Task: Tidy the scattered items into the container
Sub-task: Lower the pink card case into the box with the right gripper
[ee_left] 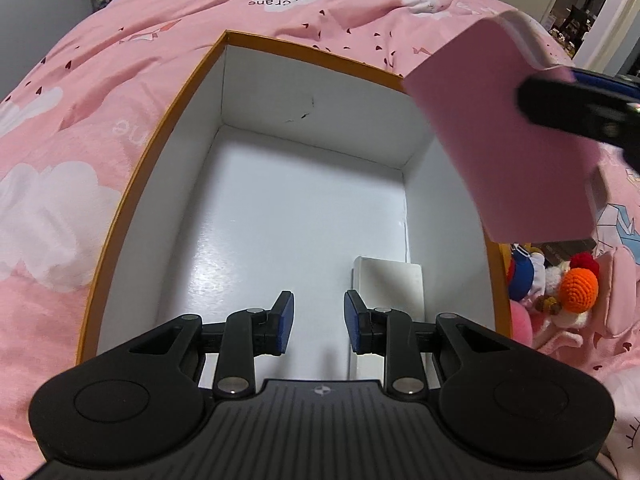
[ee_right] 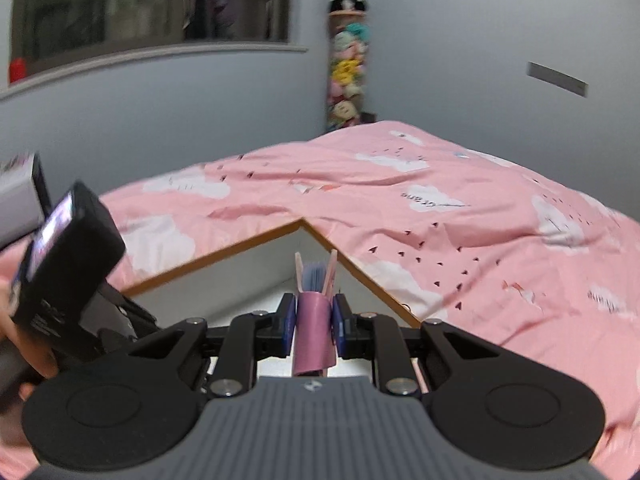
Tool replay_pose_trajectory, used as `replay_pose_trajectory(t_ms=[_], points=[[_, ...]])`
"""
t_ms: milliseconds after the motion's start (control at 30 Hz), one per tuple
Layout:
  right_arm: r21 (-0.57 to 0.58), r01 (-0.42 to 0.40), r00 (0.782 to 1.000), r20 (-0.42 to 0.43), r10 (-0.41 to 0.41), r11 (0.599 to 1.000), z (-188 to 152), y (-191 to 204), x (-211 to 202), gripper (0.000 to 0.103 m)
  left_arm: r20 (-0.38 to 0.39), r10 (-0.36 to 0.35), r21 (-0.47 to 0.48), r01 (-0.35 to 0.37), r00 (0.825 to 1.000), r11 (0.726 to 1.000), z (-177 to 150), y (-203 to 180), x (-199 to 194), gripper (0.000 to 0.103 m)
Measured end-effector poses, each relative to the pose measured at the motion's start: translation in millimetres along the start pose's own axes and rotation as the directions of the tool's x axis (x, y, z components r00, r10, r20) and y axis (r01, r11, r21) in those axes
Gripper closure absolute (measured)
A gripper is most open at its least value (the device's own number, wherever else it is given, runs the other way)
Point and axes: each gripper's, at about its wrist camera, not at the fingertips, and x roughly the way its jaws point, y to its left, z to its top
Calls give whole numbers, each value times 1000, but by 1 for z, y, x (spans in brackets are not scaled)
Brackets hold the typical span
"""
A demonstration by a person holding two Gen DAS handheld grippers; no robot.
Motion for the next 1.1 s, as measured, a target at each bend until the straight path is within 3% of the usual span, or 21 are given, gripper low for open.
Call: replay_pose_trajectory(t_ms=[300,533,767,1000,1100], points=[[-241,-13,989,-143,-22,970,-4,0,58,82,-15,-13,-18,13,1000,1000,-7,8,-9,72],[-448,-38,968,-239,-79,893,-12,14,107,82,-32,-33,-31,32,999,999,-9,11,-5,72],[-622,-54,943,-289,-165,781,-28,22,147,82,-29,-23,-31,22,999,999,-12,15,-10,70],[-802,-107,928,-292,-230,588,-50,34,175,83,-31,-33,-46,31,999,998,-13,19,-8,67],[-814,-147,920,-322,-225,562,-45,31,179,83,-30,-35,-54,33,999,998,-13,20,-7,67]])
